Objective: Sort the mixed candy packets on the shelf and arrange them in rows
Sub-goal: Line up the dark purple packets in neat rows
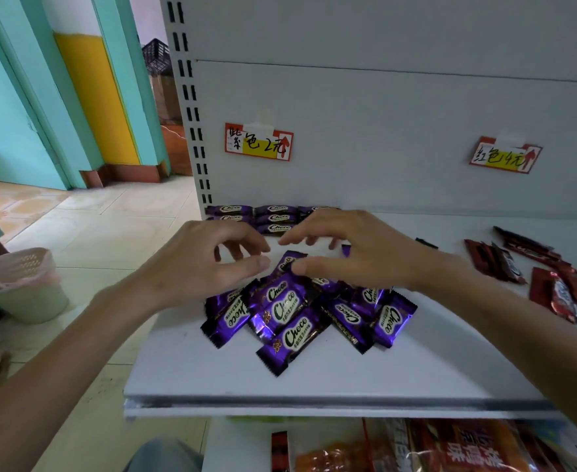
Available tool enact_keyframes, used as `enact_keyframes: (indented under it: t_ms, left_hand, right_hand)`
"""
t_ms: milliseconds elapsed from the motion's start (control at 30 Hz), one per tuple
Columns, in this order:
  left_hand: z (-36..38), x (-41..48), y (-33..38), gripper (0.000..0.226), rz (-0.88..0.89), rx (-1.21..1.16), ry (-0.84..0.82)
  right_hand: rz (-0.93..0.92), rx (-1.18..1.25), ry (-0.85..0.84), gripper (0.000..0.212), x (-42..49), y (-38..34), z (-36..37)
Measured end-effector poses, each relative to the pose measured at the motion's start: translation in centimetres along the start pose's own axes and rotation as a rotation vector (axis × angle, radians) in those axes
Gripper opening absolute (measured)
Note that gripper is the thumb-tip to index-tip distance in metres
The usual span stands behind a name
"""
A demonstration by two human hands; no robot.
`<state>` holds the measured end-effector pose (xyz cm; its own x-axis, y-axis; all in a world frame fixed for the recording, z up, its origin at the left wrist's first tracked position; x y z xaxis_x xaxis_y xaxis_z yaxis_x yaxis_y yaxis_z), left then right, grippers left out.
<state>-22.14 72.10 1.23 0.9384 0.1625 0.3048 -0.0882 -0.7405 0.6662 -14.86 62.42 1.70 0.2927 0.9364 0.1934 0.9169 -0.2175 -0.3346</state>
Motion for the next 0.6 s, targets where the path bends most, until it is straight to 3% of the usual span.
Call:
enact_keyframes:
  t_ms: [133,233,400,600]
  left_hand:
    - [0.8,-2.9,-0.7,0.048,-0.004,0.085,-0.073]
    - [1.1,-3.9,-1.0,0.058,-0.004,0.133,-0.042]
    - [1.7,-2.6,-0.1,0.046,0.000,0.097,0.022]
    - [5.0,1.3,1.1,0.038,0.028,0.061,-0.052]
  right_hand:
    - [-0.128,-0.281,-0.122,0.062,-1.3,-3.4,3.2]
    - [-0.105,-0.412,-0.221,0.060,-2.0,-3.5,5.7]
    - [-0.025,-0.350,-0.165,0.053,-2.5,-1.9,4.7]
    - [0.007,-0.264,-0.022,0.048,-4.1,1.2,1.5]
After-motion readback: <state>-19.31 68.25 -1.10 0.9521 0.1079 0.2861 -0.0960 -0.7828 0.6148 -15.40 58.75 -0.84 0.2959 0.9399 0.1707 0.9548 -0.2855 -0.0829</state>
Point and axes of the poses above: each hand's wrist, its own x-axis towards the middle knuckle, its own z-axis out of the palm, y = z × x, the point moved 10 cm from there along x, towards the middle knuckle, and after that the axes turned 11 degrees about -x, right-handed, at the moved point
